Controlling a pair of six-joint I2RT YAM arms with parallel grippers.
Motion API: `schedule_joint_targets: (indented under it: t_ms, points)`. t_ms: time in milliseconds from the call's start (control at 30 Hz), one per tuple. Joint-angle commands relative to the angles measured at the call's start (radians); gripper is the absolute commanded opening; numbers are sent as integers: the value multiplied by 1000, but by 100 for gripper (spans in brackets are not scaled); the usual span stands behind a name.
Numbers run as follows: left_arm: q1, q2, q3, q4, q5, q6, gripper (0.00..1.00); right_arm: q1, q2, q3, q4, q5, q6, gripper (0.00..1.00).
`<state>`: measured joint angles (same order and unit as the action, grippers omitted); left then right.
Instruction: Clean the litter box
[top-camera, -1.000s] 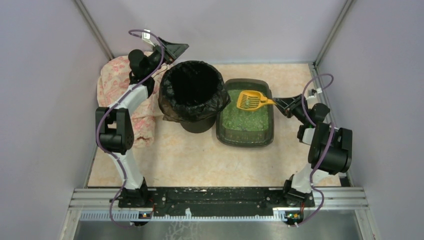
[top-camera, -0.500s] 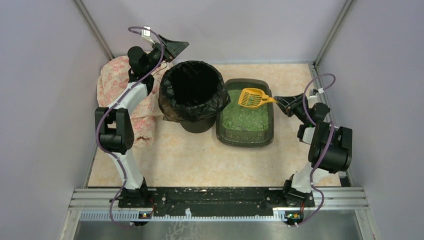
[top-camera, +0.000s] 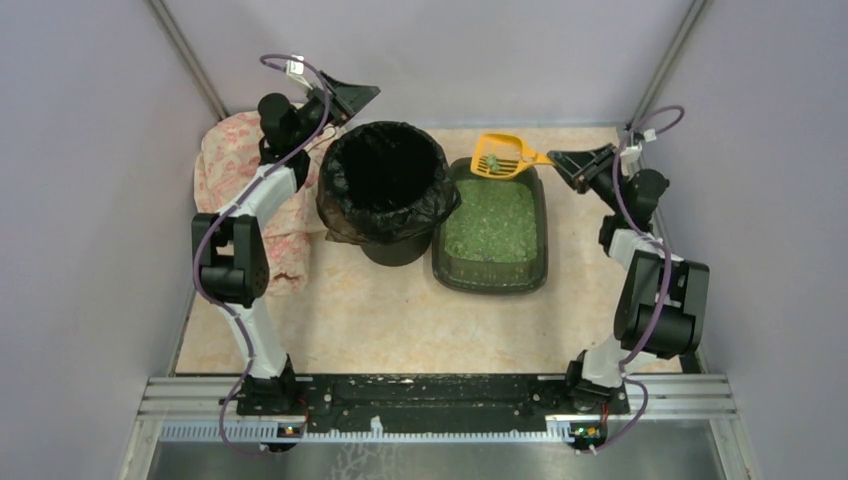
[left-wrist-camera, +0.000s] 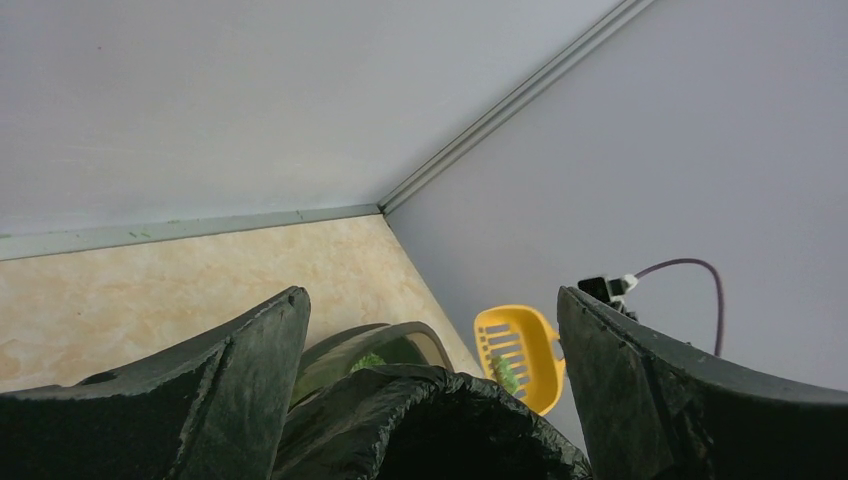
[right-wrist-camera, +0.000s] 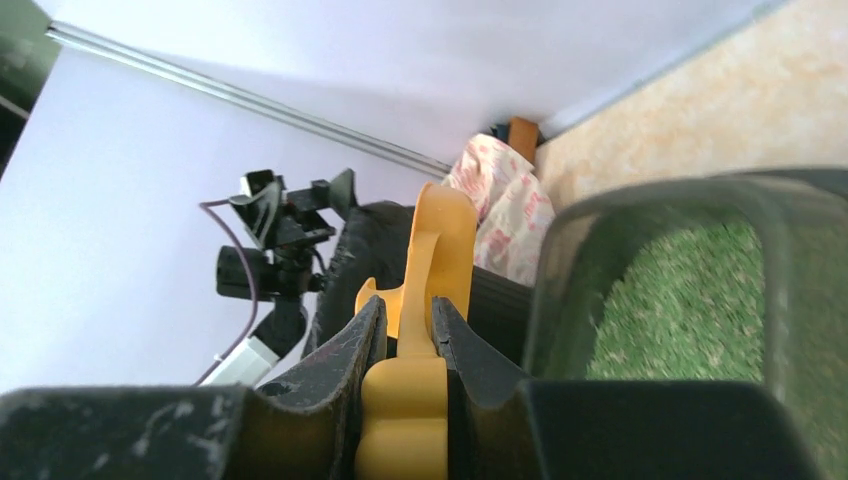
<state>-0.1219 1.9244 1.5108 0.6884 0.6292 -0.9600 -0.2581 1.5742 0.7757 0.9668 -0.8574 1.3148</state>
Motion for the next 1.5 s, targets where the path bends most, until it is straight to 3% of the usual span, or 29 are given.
schedule_joint_targets:
  t_ms: [0,267,533,633,767,933,1033,1233,1367,1467]
  points:
    - [-5,8,23,18,12,19,99,1,-73,105,-17,3,31,0]
    - [-5,17,19,43,12,0,99,81,-114,278,-159,11,-1,0]
    - [-5,19,20,52,14,-6,99,266,-84,468,-256,28,-81,0]
    - [-5,12,17,52,14,-2,99,361,-66,550,-400,26,-233,0]
    - [-4,1,13,45,16,7,99,494,-53,691,-735,76,-598,0]
    - [-4,-3,9,44,13,6,99,625,-3,903,-1150,237,-1036,0]
    - [-4,-2,19,40,12,10,99,682,20,1001,-1292,337,-1186,0]
    - [-4,9,32,40,11,6,99,735,28,1084,-1335,438,-1271,0]
    - [-3,17,40,41,10,5,99,736,5,1095,-1302,466,-1243,0]
    - [-3,21,37,44,12,1,99,693,-21,1079,-1254,405,-1172,0]
